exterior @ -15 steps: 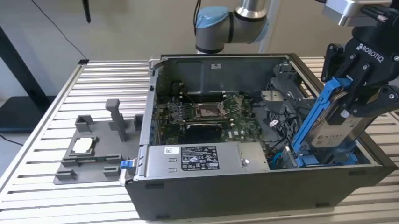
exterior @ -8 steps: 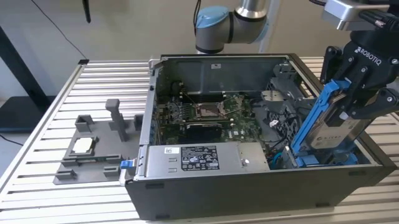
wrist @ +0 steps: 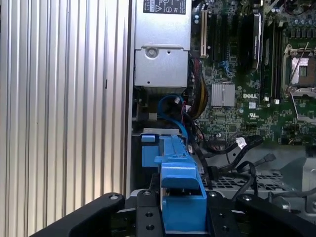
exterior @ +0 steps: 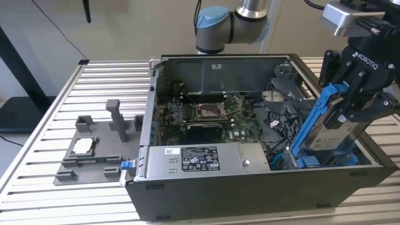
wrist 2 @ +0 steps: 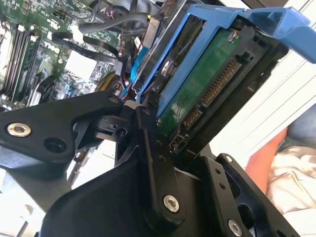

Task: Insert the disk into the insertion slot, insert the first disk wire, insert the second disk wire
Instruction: 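Insert the disk into the insertion slot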

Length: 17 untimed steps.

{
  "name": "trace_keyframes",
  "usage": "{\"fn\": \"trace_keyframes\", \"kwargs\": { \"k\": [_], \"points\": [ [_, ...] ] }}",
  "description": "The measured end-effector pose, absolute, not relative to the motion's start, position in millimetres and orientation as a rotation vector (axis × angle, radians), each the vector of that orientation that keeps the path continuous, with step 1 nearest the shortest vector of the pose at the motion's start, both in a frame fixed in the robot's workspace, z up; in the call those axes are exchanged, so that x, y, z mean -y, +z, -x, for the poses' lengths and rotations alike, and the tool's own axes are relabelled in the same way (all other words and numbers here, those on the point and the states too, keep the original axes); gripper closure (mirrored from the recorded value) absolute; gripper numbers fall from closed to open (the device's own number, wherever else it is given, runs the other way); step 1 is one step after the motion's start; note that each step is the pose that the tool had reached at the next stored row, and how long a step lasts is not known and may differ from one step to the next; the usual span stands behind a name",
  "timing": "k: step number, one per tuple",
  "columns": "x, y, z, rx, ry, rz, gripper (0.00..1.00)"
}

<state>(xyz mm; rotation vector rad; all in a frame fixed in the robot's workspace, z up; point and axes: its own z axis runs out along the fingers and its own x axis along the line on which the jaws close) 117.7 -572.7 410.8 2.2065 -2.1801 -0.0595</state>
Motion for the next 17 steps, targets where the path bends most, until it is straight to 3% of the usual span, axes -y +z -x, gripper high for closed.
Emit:
{"fn": "trace_keyframes", "kwargs": {
  "k": [17],
  "points": [
    [570.5, 386.4, -119.3, 2.177, -0.058, -2.210, 0.67]
  ]
}}
